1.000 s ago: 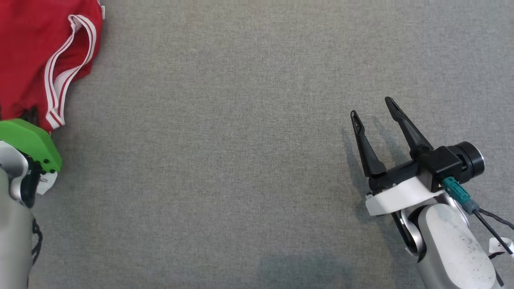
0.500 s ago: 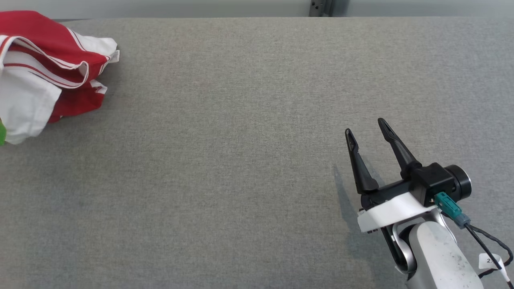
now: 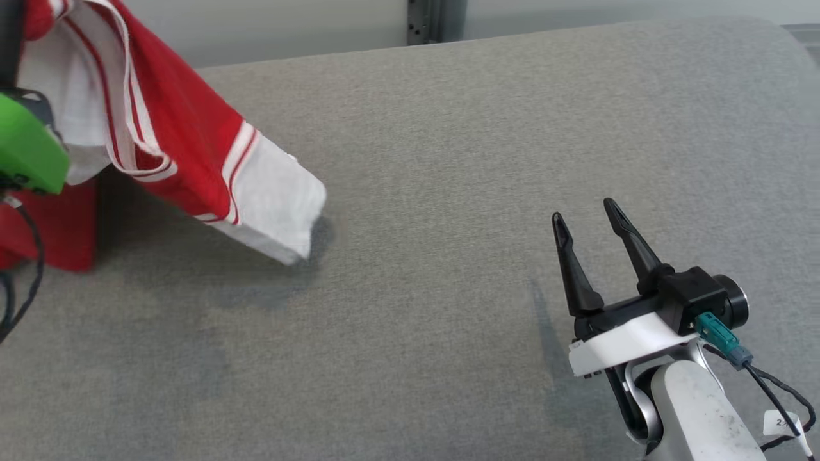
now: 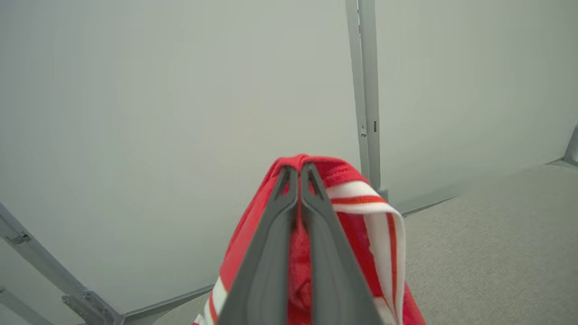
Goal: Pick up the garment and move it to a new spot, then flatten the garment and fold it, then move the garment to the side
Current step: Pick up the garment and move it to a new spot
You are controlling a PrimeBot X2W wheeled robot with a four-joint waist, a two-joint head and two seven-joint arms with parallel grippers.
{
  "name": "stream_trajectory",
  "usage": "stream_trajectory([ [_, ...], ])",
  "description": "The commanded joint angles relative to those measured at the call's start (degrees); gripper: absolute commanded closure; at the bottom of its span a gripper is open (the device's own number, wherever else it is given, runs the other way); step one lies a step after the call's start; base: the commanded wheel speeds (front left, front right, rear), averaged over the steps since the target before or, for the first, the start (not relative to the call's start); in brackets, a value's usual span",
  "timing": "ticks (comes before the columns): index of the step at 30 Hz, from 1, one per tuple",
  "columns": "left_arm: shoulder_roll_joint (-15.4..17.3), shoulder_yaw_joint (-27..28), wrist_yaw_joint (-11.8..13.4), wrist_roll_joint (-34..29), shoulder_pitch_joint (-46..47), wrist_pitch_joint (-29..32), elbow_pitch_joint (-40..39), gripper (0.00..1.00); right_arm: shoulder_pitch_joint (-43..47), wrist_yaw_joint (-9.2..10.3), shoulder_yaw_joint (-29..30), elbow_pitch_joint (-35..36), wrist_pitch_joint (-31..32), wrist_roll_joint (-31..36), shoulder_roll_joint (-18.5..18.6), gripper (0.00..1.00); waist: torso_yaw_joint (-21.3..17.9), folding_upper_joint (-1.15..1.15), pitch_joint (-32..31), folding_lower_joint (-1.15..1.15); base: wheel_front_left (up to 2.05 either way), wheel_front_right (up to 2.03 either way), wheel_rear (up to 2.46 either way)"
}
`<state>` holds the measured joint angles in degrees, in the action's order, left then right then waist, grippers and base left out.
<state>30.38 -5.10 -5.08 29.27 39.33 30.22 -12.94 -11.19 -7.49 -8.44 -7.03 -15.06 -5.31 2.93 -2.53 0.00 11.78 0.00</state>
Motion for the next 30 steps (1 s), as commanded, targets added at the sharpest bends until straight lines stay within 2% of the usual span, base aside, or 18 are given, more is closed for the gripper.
stream_trajectory([
  [1, -1.1, -1.1, -0.4, 1.1, 1.4, 0.6, -1.4, 1.0, 0.4, 0.0, -0.1, 0.2, -0.2, -0.8, 0.0, 0.0, -4.5, 0.0, -1.4, 0.0, 0.0, 0.0, 0.0],
  [5, -5.1, -4.8, -0.3, 3.9, 3.9, 2.4, -4.2, 1.0, 0.7, 0.0, -0.2, 0.6, -0.2, -2.1, 0.0, 0.0, -8.9, 0.0, -1.5, 0.0, 0.0, 0.0, 0.0],
  [13, -11.1, -9.0, -0.1, 9.1, 6.9, 4.3, -4.9, 1.0, 1.5, 0.0, -0.5, 0.6, -0.2, -3.5, 0.0, 0.0, -17.5, 0.0, -1.3, 0.0, 0.0, 0.0, 0.0],
  [17, -12.8, -11.0, 0.6, 7.9, 7.2, 4.0, -3.3, 1.0, 1.7, 0.0, 0.0, 0.5, -0.2, -4.1, 0.0, 0.0, -20.6, 0.0, -1.0, 0.0, 0.0, 0.0, 0.0],
  [21, -14.7, -12.1, 1.8, 7.5, 3.7, 1.8, 2.0, 1.0, 2.0, 0.0, 0.0, 0.6, -0.2, -5.1, 0.0, 0.0, -22.8, 0.0, -0.3, 0.0, 0.0, 0.0, 0.0],
  [24, -14.8, -12.8, 2.7, 6.1, -0.8, -0.5, 7.5, 1.0, 2.4, 0.0, 0.0, 0.8, -0.2, -5.7, 0.0, 0.0, -23.4, 0.0, 0.4, 0.0, 0.0, 0.0, 0.0],
  [27, -15.9, -13.7, 3.1, 5.7, -6.5, -3.5, 14.2, 1.0, 2.5, 0.0, 0.2, 0.8, -0.2, -5.8, 0.0, 0.0, -23.0, 0.0, 1.2, 0.0, 0.0, 0.0, 0.0],
  [30, -16.5, -14.8, 2.5, 4.5, -10.9, -7.9, 22.7, 1.0, 2.4, 0.0, 0.3, 0.5, -0.2, -5.3, 0.0, 0.0, -21.8, 0.0, 1.7, 0.0, 0.0, 0.0, 0.0],
])
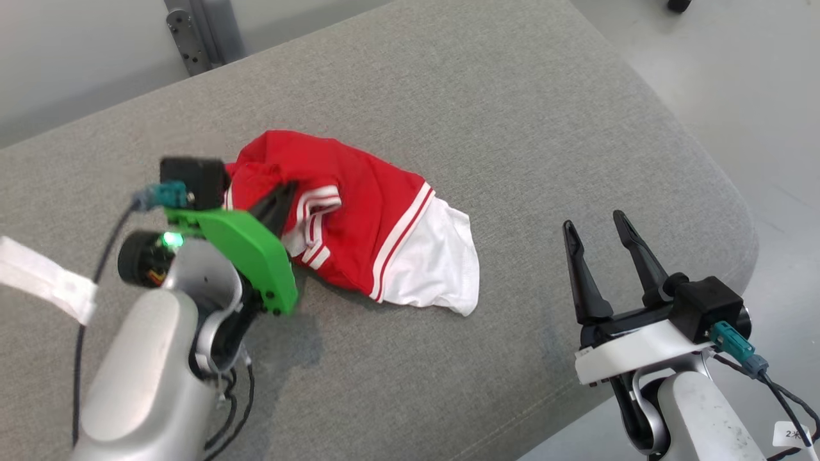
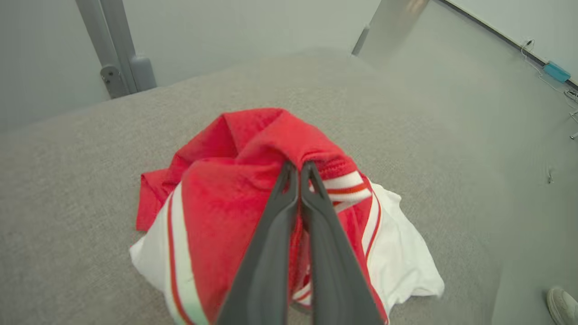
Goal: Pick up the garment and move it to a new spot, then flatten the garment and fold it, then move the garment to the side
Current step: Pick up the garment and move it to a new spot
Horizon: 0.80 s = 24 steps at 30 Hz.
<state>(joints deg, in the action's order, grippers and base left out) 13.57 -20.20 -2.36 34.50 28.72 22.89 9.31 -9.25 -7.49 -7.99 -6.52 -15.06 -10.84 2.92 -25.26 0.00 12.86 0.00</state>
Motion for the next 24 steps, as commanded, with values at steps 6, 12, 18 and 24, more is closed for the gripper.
stream_trajectory([
  [6, -3.6, -0.9, -2.2, -0.9, -3.2, -12.7, 11.6, 0.68, -0.7, 0.0, 0.2, 0.1, -0.2, 2.0, 0.1, 0.0, 4.1, 0.0, 0.8, 0.0, 0.0, 0.0, 0.0],
  [12, -3.3, -2.0, -2.1, -6.8, -5.7, -29.1, 9.5, 0.0, 0.0, 0.0, 2.6, 1.2, -0.2, 5.4, 0.1, 0.0, 8.4, 0.0, -2.0, 0.0, 0.0, 0.0, 0.0],
  [18, -1.6, -0.3, 3.0, -11.5, -14.5, -37.1, 3.0, 0.0, 2.7, 0.0, 6.5, 3.5, -0.2, 9.0, 0.5, 0.0, 13.4, 0.0, -6.5, 0.0, 0.0, 0.0, 0.0],
  [24, -2.2, 5.2, 6.1, -12.4, -25.2, -38.1, -1.9, 0.0, 5.9, 0.0, 8.5, 4.0, -0.2, 10.9, 2.6, 0.0, 18.1, 0.0, -10.1, 0.0, 0.0, 0.0, 0.0],
])
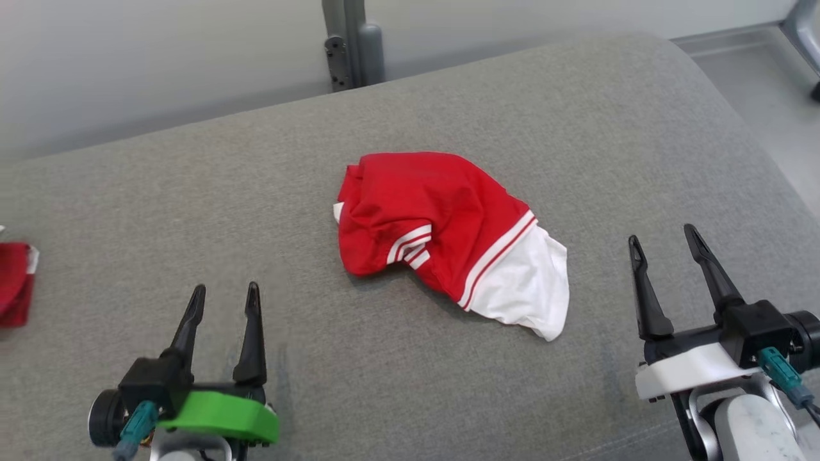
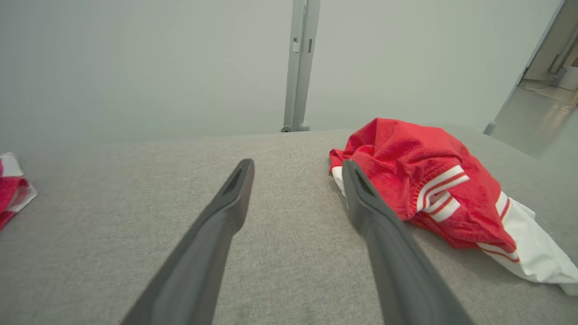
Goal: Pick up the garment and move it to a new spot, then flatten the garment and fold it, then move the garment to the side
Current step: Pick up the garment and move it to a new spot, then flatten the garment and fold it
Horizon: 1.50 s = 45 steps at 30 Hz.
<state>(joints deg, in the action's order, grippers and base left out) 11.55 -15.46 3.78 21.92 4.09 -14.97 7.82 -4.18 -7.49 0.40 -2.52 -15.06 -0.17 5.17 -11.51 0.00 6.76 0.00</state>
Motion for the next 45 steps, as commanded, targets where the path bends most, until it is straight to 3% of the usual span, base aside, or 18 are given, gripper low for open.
stream_trajectory([
  [1, 0.0, 1.3, -0.7, -0.4, -2.1, -0.3, -0.8, 0.0, 1.3, 0.01, 0.3, -0.1, -0.2, 0.3, 0.5, 0.0, 4.9, 0.0, -4.4, 0.0, 0.0, 0.0, 0.0],
  [13, -6.0, 16.2, -5.9, -6.4, -13.4, -0.3, -1.5, 0.0, 5.1, 0.0, -0.2, -3.6, -0.2, 0.5, 0.4, 0.0, 9.0, 0.0, -7.0, 0.0, 0.0, 0.0, 0.0],
  [18, -7.6, 18.7, -8.3, -8.5, -14.1, -0.3, -2.0, 0.0, 6.1, 0.0, -0.2, -4.4, -0.2, 0.1, 0.0, 0.0, 9.6, 0.0, -7.1, 0.0, 0.0, 0.0, 0.0],
  [27, -8.4, 20.1, -10.3, -10.5, -12.3, -0.3, -1.0, 0.0, 5.5, 0.0, -0.5, -5.4, -0.2, -0.1, -0.5, 0.0, 8.8, 0.0, -7.1, 0.0, 0.0, 0.0, 0.0],
  [37, -8.6, 18.8, -11.2, -10.9, -10.1, -0.3, 0.0, 0.0, 3.9, 0.0, -1.5, -5.1, -0.2, -0.4, -0.3, 0.0, 6.4, 0.0, -6.1, 0.0, 0.0, 0.0, 0.0],
  [45, -5.1, 4.1, -11.3, -8.6, 2.6, 2.6, 8.7, 0.0, 0.5, 0.0, -2.6, -3.5, -0.2, -1.4, -0.2, 0.0, 0.4, 0.0, -1.8, 0.0, 0.0, 0.0, 0.0],
])
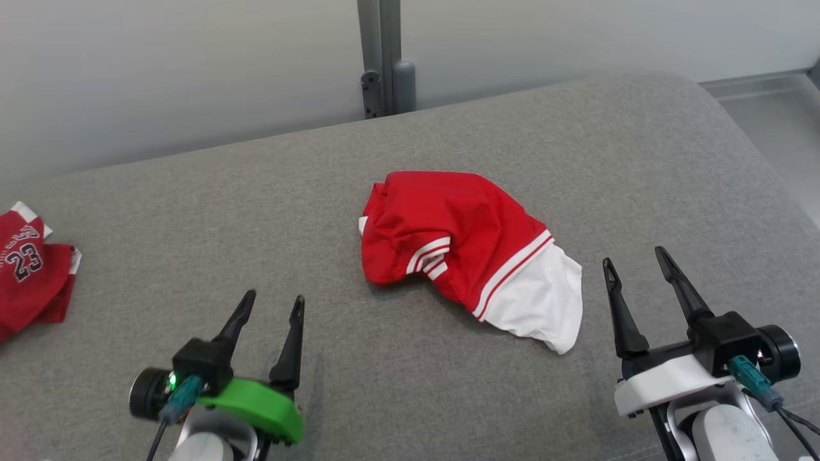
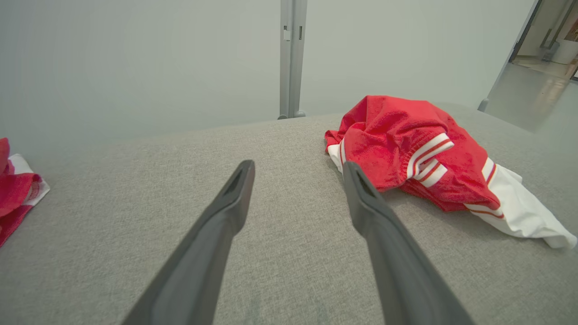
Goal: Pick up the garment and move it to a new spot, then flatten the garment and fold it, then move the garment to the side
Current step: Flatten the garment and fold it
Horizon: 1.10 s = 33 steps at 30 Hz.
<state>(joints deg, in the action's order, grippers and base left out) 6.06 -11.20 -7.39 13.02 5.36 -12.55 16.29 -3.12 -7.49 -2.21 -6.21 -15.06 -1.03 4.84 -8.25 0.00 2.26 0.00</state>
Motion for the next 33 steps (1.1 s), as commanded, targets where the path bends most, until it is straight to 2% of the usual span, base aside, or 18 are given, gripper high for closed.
stream_trajectory([
  [1, 1.0, -2.0, -0.1, 1.0, 3.5, 1.2, 1.5, 0.0, -1.0, 0.0, -0.3, 0.3, -0.2, -0.6, 0.0, 0.0, -3.7, 0.0, 3.6, 0.0, 0.0, 0.0, 0.0],
  [8, 3.5, -11.4, -0.1, 7.8, 15.0, 6.9, 10.8, 0.0, -2.6, 0.01, -0.4, 0.2, -0.2, -1.2, -0.7, 0.0, -9.3, 0.0, 7.0, 0.0, 0.0, 0.0, 0.0],
  [17, 6.7, -16.0, -0.1, 14.5, 20.6, 8.7, 20.2, 0.0, -4.0, 0.0, 0.0, 0.1, -0.2, -1.6, -1.5, 0.0, -14.1, 0.0, 8.4, 0.0, 0.0, 0.0, 0.0],
  [18, 6.8, -16.4, -0.1, 14.6, 21.2, 8.7, 21.2, 0.1, -4.2, 0.0, -0.1, 0.1, -0.2, -1.7, -1.6, 0.0, -14.4, 0.0, 8.5, 0.0, 0.0, 0.0, 0.0],
  [19, 6.8, -16.7, -0.1, 15.2, 21.7, 8.7, 22.4, 0.5, -4.3, 0.0, -0.2, 0.0, -0.2, -1.7, -1.6, 0.0, -14.7, 0.0, 8.6, 0.0, 0.0, 0.0, 0.0],
  [20, 6.9, -17.0, -0.1, 15.7, 22.2, 8.8, 23.4, 0.65, -4.4, 0.0, -0.2, 0.0, -0.2, -1.8, -1.7, 0.0, -14.8, 0.0, 8.7, 0.0, 0.0, 0.0, 0.0],
  [21, 6.8, -17.6, -0.1, 16.2, 22.6, 8.7, 24.0, 1.0, -4.4, 0.0, -0.2, 0.0, -0.2, -1.8, -1.7, 0.0, -14.9, 0.0, 8.8, 0.0, 0.0, 0.0, 0.0],
  [26, 6.8, -20.7, -0.1, 21.7, 24.5, 7.2, 22.6, 1.0, -3.2, 0.0, 0.4, 0.0, -0.2, -1.7, -1.8, 0.0, -14.1, 0.0, 8.1, 0.0, 0.0, 0.0, 0.0],
  [29, 7.3, -20.6, -0.1, 26.6, 24.7, 6.4, 17.8, 1.0, -2.1, 0.0, 1.0, -0.1, -0.2, -1.4, -1.8, 0.0, -12.2, 0.0, 7.3, 0.0, 0.0, 0.0, 0.0],
  [33, 8.7, -17.9, -0.1, 32.7, 26.3, 9.6, 9.9, 1.0, -1.1, 0.0, 1.2, -0.2, -0.2, -0.9, -1.8, 0.0, -8.9, 0.0, 5.8, 0.0, 0.0, 0.0, 0.0],
])
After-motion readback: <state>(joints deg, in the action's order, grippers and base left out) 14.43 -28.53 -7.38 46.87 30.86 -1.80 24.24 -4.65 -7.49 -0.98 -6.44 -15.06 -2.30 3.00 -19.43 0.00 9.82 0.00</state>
